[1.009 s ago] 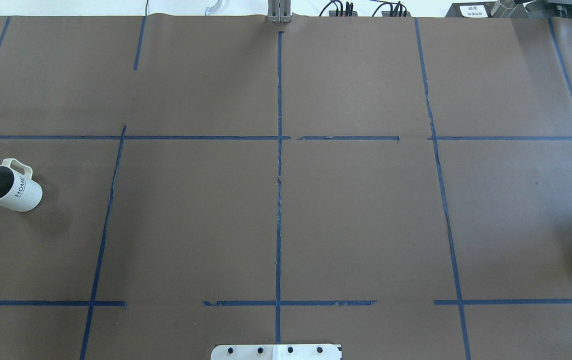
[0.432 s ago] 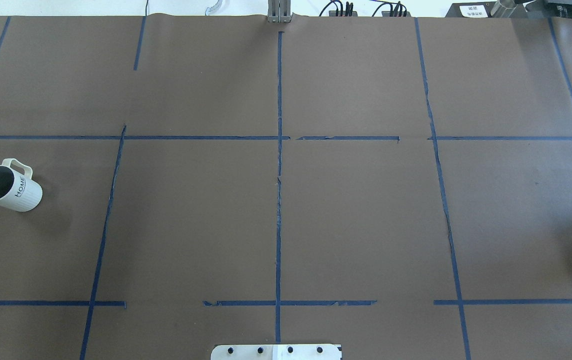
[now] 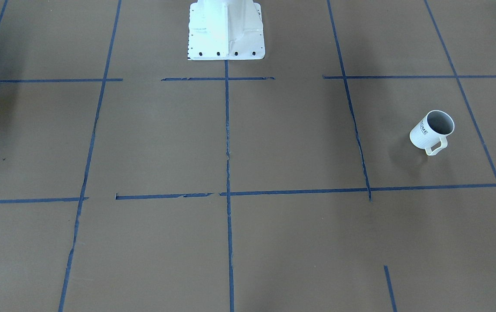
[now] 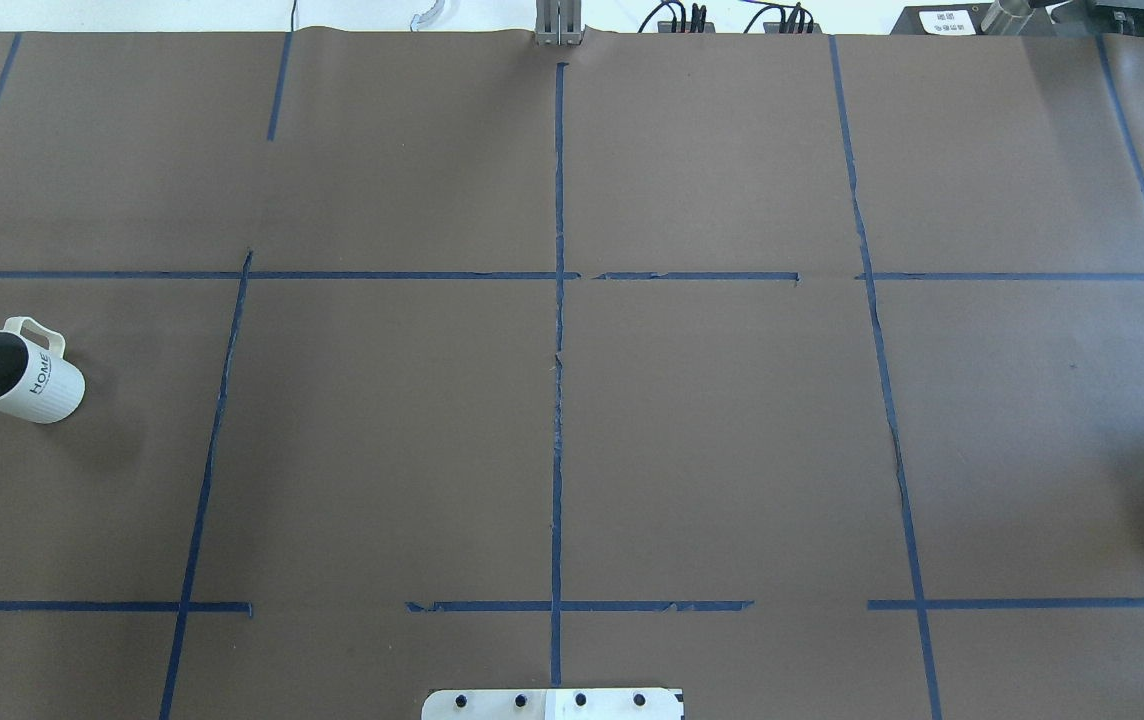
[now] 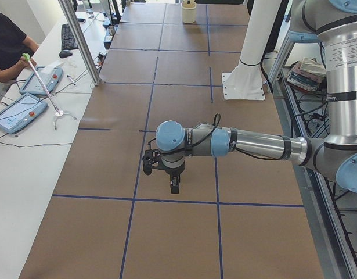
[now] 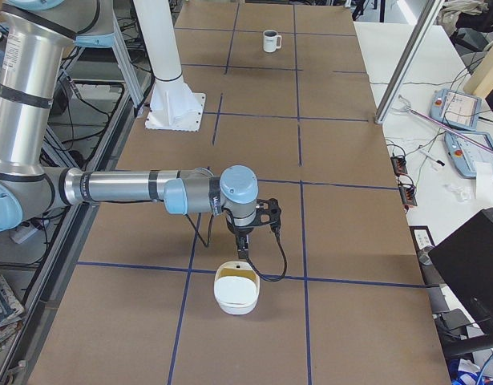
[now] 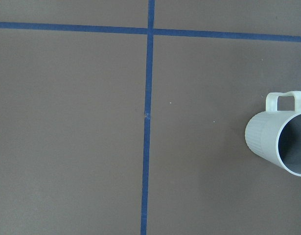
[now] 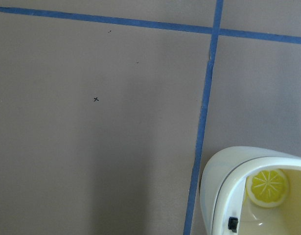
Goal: Left arm hands cup to right arm to dump lemon
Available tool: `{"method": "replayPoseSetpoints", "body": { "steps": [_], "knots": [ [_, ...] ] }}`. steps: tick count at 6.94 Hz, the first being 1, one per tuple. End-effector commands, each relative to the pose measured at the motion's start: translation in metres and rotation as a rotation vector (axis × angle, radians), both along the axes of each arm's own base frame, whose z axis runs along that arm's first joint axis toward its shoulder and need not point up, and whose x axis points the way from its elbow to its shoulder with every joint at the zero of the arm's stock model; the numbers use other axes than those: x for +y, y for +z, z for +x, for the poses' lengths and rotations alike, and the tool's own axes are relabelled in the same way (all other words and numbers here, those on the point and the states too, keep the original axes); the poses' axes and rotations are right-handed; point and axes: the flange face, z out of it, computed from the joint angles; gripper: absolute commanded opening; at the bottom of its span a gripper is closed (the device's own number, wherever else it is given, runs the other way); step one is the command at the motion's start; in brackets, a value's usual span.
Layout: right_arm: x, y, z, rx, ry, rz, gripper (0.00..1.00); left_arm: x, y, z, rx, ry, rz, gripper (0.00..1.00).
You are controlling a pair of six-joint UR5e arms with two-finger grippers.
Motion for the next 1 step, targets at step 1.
{"method": "replayPoseSetpoints", "body": {
  "steps": [1],
  "knots": [
    [0.0, -0.0001, -0.0007, -0.001, 0.002, -0.004, 1.0, -0.0005, -0.0131, 0.0, 0.0, -0.001, 0.026, 1.0]
  ]
}}
